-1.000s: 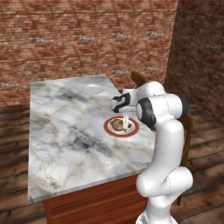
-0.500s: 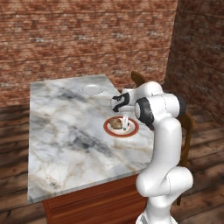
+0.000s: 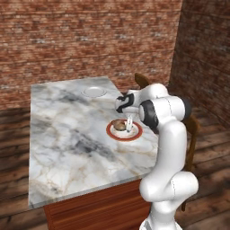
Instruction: Transport the chicken drumstick and mushroom to the fridge. Place the chicken drumstick on the rack containing meat and place the mushroom on the rack containing the vegetable, ensuring meats and vegetables are on different racks.
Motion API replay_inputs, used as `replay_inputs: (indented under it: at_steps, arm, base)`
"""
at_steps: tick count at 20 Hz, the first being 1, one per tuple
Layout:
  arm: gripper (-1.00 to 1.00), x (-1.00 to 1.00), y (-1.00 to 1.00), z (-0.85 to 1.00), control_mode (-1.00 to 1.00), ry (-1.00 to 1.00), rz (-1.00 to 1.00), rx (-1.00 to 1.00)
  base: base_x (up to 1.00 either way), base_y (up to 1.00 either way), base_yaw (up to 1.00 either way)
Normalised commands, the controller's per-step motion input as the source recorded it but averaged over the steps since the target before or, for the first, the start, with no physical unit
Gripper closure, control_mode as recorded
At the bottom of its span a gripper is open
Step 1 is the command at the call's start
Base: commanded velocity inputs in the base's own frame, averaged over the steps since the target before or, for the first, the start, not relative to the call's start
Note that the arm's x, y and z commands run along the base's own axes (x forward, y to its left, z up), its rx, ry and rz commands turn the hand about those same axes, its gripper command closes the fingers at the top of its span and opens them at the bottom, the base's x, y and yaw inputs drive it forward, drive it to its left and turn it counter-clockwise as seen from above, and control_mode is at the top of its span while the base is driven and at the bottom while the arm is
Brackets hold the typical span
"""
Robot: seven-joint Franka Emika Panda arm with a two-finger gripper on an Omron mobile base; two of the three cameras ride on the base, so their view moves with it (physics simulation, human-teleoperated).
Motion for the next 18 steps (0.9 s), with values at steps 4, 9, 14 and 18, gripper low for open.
replay_inputs:
  at_steps: [4,9,14,18]
  arm:
    - [1.00,-0.76,0.00,0.23,-1.00,-0.07,-0.10,0.01]
    - [1.00,-0.50,0.00,0.55,-1.00,-0.05,-0.52,0.00]
    - [1.00,-0.67,0.00,0.77,-1.00,-0.24,-0.61,0.00]
    - [1.00,-0.68,0.01,0.60,-1.00,-0.33,-0.59,0.00]
  base:
    - [0.00,0.00,0.00]
    - [0.00,0.00,0.00]
    - [0.00,0.00,0.00]
    - [0.00,0.00,0.00]
